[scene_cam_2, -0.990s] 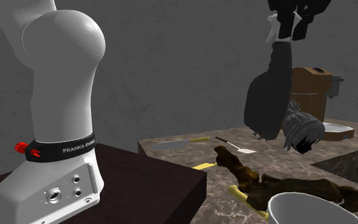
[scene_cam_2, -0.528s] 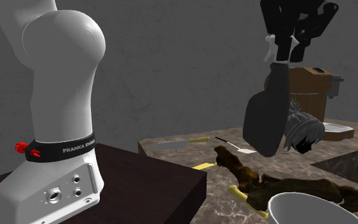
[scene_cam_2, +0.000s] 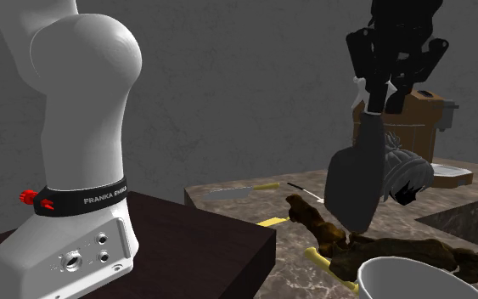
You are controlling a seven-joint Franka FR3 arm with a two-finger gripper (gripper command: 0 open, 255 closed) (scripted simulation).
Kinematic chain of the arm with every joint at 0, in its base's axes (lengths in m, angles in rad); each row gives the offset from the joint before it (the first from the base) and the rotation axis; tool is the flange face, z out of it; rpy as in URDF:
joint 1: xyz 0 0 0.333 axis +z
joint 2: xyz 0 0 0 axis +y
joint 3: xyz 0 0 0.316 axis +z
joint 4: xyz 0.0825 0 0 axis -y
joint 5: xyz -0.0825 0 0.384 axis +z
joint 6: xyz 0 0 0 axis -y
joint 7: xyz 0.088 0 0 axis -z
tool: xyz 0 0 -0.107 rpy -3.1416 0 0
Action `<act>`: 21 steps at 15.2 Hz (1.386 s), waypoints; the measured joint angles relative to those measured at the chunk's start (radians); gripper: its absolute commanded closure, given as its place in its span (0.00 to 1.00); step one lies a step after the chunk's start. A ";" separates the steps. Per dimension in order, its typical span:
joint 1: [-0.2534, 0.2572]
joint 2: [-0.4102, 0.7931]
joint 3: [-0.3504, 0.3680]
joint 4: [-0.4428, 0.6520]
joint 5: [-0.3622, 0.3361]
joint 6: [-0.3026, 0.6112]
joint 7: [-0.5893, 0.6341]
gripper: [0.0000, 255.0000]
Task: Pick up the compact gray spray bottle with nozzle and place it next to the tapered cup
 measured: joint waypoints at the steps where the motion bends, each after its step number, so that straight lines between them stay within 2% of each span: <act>1: 0.000 0.002 -0.004 -0.014 -0.002 0.016 0.001 1.00; 13: 0.070 0.109 -0.123 -0.106 0.050 0.197 -0.053 1.00; 17: 0.118 0.170 -0.187 -0.129 0.098 0.264 -0.094 1.00; 21: 0.190 0.254 -0.270 -0.145 0.185 0.332 -0.163 1.00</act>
